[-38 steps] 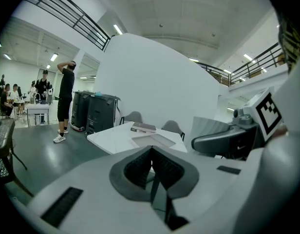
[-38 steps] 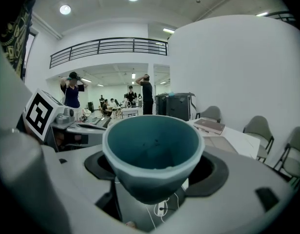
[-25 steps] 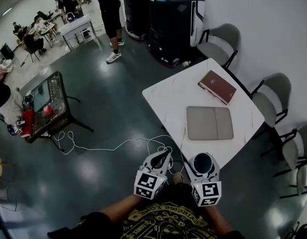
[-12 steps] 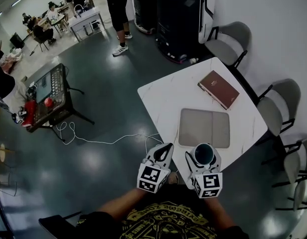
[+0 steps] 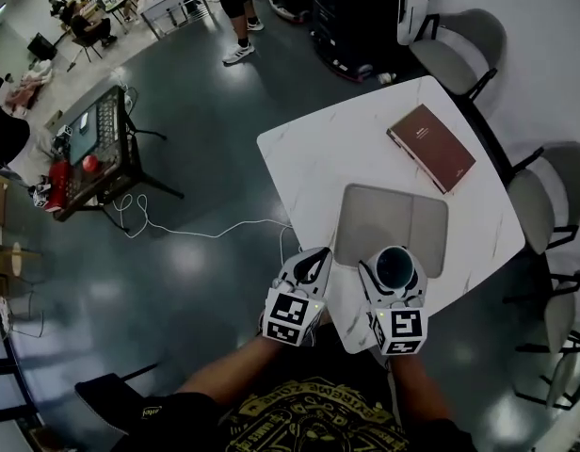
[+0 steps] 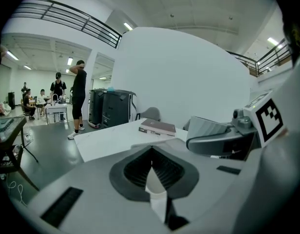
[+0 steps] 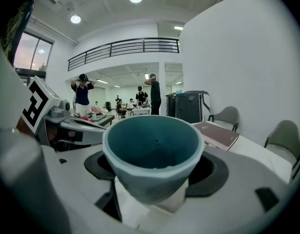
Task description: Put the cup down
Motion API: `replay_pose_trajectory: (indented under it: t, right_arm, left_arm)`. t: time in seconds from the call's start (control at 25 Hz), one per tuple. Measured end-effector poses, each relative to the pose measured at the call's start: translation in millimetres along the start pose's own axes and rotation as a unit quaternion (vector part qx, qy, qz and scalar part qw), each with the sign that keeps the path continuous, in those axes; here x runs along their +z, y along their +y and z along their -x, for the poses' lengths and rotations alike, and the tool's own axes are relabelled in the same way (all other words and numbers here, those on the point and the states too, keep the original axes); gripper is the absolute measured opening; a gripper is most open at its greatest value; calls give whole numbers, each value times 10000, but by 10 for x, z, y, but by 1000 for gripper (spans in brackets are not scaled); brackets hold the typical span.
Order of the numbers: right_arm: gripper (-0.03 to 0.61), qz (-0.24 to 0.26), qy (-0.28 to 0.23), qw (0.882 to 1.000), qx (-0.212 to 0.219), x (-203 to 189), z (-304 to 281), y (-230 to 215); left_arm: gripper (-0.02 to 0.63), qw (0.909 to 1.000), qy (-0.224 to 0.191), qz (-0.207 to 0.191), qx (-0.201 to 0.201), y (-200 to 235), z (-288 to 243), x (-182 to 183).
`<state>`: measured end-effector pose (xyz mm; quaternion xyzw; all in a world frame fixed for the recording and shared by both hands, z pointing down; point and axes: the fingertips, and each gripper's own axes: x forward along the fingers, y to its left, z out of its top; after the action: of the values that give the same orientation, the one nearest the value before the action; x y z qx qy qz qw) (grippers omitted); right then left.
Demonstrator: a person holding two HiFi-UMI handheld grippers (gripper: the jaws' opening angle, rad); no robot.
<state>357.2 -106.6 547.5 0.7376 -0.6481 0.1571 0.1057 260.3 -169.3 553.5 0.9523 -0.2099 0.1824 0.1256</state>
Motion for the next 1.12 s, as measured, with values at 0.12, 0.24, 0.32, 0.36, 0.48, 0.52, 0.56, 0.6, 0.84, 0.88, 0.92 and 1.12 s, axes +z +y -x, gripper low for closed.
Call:
replay_pose_trajectory:
  t: [0.12, 0.24, 0.32, 0.36, 0.48, 0.52, 0.56, 0.6, 0.84, 0.88, 0.92, 1.12]
  right_arm:
    - [380, 26, 61, 10000, 50, -86, -126, -84]
    - [380, 93, 92, 9999, 82, -181, -255, -152]
    - [380, 131, 112, 9998, 89, -245, -330, -191]
    - [380, 128, 121, 9998, 93, -274, -363, -206]
    - [380, 99, 167, 9998, 96, -350, -450, -246]
    - [380, 97, 183, 9997, 97, -371, -474, -257]
    - [380, 99, 197, 9997, 96, -392, -495, -266]
    - [380, 103, 211, 9997, 91, -415, -514, -274]
    - [380, 140, 208, 9997, 46, -491, -607, -292]
    - [380, 145, 206, 9997, 46, -508, -621, -292]
    - [380, 149, 209, 9997, 42, -530, -634, -295]
    - [380, 151, 214, 9997, 12, -601, -716, -319]
  left_arm:
    - [9, 9999, 105, 9, 49, 23, -144, -39]
    - [9, 9998, 207, 25, 76, 47, -282, -118]
    - [9, 9995, 294, 21, 79, 50, -362, -160]
    - [9, 9994, 342, 17, 79, 53, -397, -189]
    - [10, 9989, 466, 35, 76, 62, -481, -264]
    - [9, 9987, 498, 46, 77, 66, -504, -281]
    - [10, 9986, 526, 57, 78, 71, -526, -296]
    - [11, 9984, 551, 64, 78, 78, -545, -311]
    - [9, 9977, 669, 63, 80, 128, -593, -388]
    - [10, 9977, 671, 65, 79, 129, -596, -388]
    - [10, 9977, 666, 64, 74, 129, -601, -381]
    - [10, 9977, 666, 43, 72, 149, -631, -367]
